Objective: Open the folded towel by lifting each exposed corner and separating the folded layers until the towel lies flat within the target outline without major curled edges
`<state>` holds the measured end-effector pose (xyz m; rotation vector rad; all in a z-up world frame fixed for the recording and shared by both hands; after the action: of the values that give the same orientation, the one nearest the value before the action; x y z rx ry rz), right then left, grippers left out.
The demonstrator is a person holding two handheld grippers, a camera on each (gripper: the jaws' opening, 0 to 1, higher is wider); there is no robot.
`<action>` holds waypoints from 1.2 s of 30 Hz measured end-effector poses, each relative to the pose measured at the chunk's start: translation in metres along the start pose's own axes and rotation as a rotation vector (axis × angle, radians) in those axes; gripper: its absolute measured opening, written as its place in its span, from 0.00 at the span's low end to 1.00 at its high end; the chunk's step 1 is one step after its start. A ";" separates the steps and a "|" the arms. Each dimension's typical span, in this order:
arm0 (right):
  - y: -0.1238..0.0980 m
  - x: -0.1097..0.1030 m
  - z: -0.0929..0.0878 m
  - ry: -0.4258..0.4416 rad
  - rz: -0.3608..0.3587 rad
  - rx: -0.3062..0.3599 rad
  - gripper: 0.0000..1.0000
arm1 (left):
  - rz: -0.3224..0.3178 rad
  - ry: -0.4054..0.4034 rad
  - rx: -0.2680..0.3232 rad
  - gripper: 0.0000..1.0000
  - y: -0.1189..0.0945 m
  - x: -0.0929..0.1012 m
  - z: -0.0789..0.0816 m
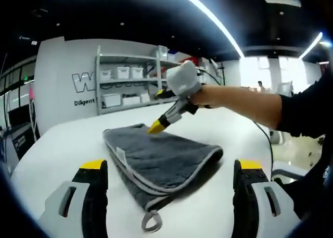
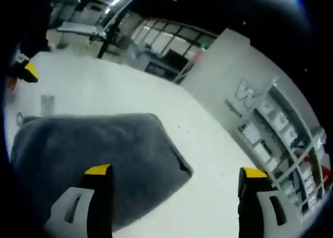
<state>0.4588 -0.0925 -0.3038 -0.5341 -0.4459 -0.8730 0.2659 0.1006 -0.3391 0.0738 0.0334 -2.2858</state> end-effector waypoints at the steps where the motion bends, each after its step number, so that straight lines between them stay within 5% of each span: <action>1: -0.008 -0.003 0.003 0.003 -0.008 0.012 1.00 | 0.007 0.001 0.007 1.00 0.000 -0.001 0.000; 6: -0.043 -0.023 0.019 0.000 -0.023 0.097 1.00 | 0.015 -0.016 0.015 1.00 -0.001 -0.001 0.001; 11: -0.073 -0.044 0.031 -0.092 -0.069 0.166 1.00 | 0.024 -0.032 0.021 1.00 -0.004 -0.002 0.003; 15: -0.099 -0.062 0.033 -0.220 -0.135 0.164 1.00 | 0.021 -0.032 0.024 1.00 -0.007 -0.002 0.005; 23: -0.134 -0.088 0.041 -0.257 -0.210 0.239 1.00 | 0.020 -0.039 0.021 1.00 -0.010 -0.002 0.007; 31: -0.158 -0.102 0.030 -0.009 -0.214 0.267 1.00 | 0.031 -0.026 0.032 1.00 -0.017 -0.003 0.006; 36: -0.171 -0.103 0.023 0.019 -0.229 0.255 1.00 | 0.045 -0.020 0.033 1.00 -0.021 -0.006 0.006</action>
<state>0.2585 -0.1075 -0.3013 -0.2430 -0.5993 -1.0215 0.2538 0.1184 -0.3328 0.0674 -0.0160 -2.2425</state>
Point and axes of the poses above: the point that each gripper's makers call its tool centre point, and the gripper's own axes: y roughly forward along the fingers, x roughly to its right, z roughly out of its top, the point moved 7 cm from there along -y, roughly backward along the fingers, and after that the axes turned 10 degrees about x, right-handed, at the moved point
